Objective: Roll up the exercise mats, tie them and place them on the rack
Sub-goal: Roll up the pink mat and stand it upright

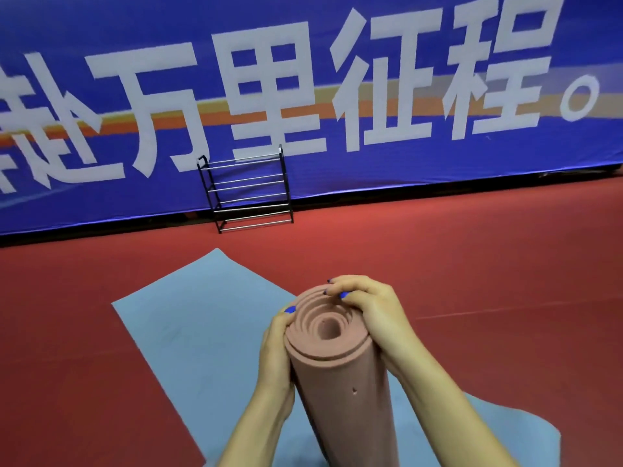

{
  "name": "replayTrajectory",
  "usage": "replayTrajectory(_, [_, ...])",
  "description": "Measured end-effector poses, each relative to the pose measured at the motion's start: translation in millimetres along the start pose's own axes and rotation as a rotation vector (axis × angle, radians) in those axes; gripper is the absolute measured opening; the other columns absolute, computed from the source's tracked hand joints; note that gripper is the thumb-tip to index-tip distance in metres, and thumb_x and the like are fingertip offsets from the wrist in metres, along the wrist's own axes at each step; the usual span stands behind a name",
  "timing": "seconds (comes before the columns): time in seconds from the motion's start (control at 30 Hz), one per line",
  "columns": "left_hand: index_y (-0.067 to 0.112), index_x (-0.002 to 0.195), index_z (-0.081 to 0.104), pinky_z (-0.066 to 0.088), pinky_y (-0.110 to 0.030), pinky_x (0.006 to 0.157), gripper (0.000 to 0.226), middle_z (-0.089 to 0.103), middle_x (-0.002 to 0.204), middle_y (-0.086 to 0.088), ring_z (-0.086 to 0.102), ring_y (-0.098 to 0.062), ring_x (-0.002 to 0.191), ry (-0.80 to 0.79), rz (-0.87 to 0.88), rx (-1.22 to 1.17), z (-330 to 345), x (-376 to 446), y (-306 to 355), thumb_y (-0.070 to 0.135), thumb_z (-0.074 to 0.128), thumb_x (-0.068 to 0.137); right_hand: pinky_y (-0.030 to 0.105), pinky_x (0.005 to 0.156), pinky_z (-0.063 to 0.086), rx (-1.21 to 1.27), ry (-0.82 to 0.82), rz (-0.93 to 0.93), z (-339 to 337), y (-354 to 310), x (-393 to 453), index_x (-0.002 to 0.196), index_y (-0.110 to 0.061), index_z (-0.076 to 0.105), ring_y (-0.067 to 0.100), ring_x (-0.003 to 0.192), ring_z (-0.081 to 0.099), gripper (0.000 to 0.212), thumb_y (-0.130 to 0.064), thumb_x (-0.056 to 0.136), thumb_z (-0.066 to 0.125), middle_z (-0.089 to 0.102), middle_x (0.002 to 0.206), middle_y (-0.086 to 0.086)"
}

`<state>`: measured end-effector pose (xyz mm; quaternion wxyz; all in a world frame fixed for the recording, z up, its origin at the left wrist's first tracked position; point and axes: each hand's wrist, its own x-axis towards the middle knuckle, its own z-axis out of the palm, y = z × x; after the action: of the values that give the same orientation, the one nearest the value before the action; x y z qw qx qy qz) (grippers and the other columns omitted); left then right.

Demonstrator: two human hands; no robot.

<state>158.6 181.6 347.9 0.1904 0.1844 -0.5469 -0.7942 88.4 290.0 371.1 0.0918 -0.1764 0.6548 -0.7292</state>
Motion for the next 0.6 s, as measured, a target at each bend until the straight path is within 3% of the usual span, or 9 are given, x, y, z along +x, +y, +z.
replayTrajectory(0.07, [0.006, 0.094, 0.074, 0.054, -0.026, 0.067, 0.035, 0.073, 0.095, -0.015, 0.069, -0.022, 0.081, -0.036, -0.015, -0.062, 0, -6, 5, 0.014, 0.040, 0.090, 0.008, 0.064, 0.045, 0.042, 0.025, 0.012, 7, -5, -1, 0.065, -0.007, 0.070, 0.006, 0.076, 0.063, 0.040, 0.019, 0.078, 0.043, 0.068, 0.088, 0.002])
replayTrajectory(0.13, [0.009, 0.080, 0.078, 0.054, -0.022, 0.059, 0.033, 0.074, 0.087, -0.012, 0.070, -0.019, 0.074, -0.090, 0.033, -0.094, 2, -16, 18, 0.016, 0.046, 0.088, 0.009, 0.059, 0.046, 0.084, 0.028, 0.004, 14, -16, -7, 0.067, -0.005, 0.070, 0.001, 0.066, 0.063, 0.037, 0.018, 0.077, 0.042, 0.069, 0.084, 0.004])
replayTrajectory(0.23, [0.012, 0.083, 0.078, 0.055, -0.025, 0.069, 0.026, 0.074, 0.093, -0.010, 0.070, -0.020, 0.083, -0.159, 0.164, -0.089, 6, -26, 41, 0.024, 0.057, 0.073, 0.012, 0.057, 0.048, 0.159, 0.004, -0.043, 10, -43, -18, 0.068, -0.007, 0.070, 0.003, 0.059, 0.063, 0.038, 0.016, 0.080, 0.043, 0.071, 0.071, 0.001])
replayTrajectory(0.37, [0.007, 0.114, 0.067, 0.053, -0.033, 0.088, 0.041, 0.071, 0.111, -0.009, 0.067, -0.024, 0.103, -0.252, 0.170, 0.009, 3, -23, 51, 0.014, 0.062, 0.074, 0.017, 0.066, 0.051, 0.168, -0.010, -0.111, -5, -54, -23, 0.077, -0.010, 0.073, 0.008, 0.071, 0.065, 0.035, 0.012, 0.082, 0.046, 0.073, 0.076, 0.000])
replayTrajectory(0.5, [0.014, 0.097, 0.076, 0.051, -0.029, 0.080, 0.032, 0.073, 0.105, -0.008, 0.067, -0.023, 0.098, -0.129, 0.031, 0.077, -3, -16, 16, 0.003, 0.048, 0.085, 0.015, 0.080, 0.050, 0.019, -0.015, 0.044, -5, -7, -23, 0.082, -0.012, 0.075, 0.013, 0.098, 0.064, 0.037, 0.014, 0.083, 0.048, 0.070, 0.100, -0.006])
replayTrajectory(0.6, [0.010, 0.099, 0.074, 0.050, -0.031, 0.076, 0.032, 0.073, 0.102, -0.011, 0.067, -0.024, 0.093, -0.032, -0.020, 0.060, 0, -10, 15, 0.004, 0.047, 0.084, 0.017, 0.081, 0.049, -0.007, 0.027, 0.100, -1, -5, -13, 0.086, -0.007, 0.073, 0.012, 0.096, 0.062, 0.035, 0.014, 0.083, 0.045, 0.067, 0.099, -0.005])
